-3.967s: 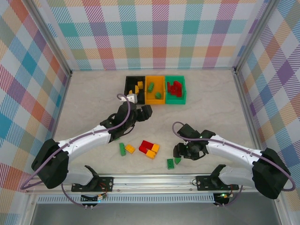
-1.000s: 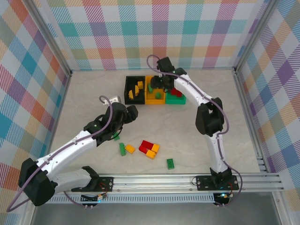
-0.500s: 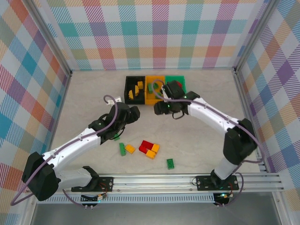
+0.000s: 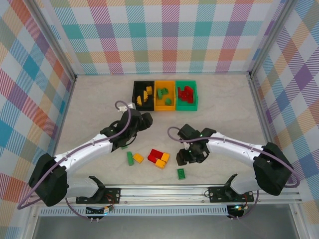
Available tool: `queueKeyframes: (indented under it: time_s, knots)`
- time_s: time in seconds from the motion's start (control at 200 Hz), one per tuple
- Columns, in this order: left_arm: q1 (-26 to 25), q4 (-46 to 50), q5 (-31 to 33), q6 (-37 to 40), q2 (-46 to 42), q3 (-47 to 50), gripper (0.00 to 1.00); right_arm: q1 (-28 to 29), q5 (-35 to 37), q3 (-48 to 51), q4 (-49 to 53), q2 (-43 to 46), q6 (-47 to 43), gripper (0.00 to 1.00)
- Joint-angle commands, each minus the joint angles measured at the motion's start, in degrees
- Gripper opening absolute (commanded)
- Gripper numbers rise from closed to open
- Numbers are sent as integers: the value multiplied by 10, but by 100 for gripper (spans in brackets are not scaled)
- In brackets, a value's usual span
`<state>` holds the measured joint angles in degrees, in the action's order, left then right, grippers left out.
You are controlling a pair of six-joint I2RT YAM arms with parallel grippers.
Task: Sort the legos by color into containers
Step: Pick up the lego from the bottom-center of the table.
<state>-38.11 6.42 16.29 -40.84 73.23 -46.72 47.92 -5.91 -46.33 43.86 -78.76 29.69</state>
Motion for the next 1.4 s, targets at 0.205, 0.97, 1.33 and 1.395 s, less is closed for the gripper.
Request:
queueKeyframes:
  time_s: [0.205,0.97,1.33,1.395]
  knots:
    - [4,-37,-29,-13,31,-16,79,41,-55,45,-60,11,89,60]
    - [4,-32,-23,-9,45,-21,79,126,37,-5,-84,-67,108,33]
    - [4,4,-10,-5,13,-20,79,40,32,-66,-172,-110,43,31]
    - [4,7,-10,-5,9,-18,79,4,23,-88,-182,-118,22,31]
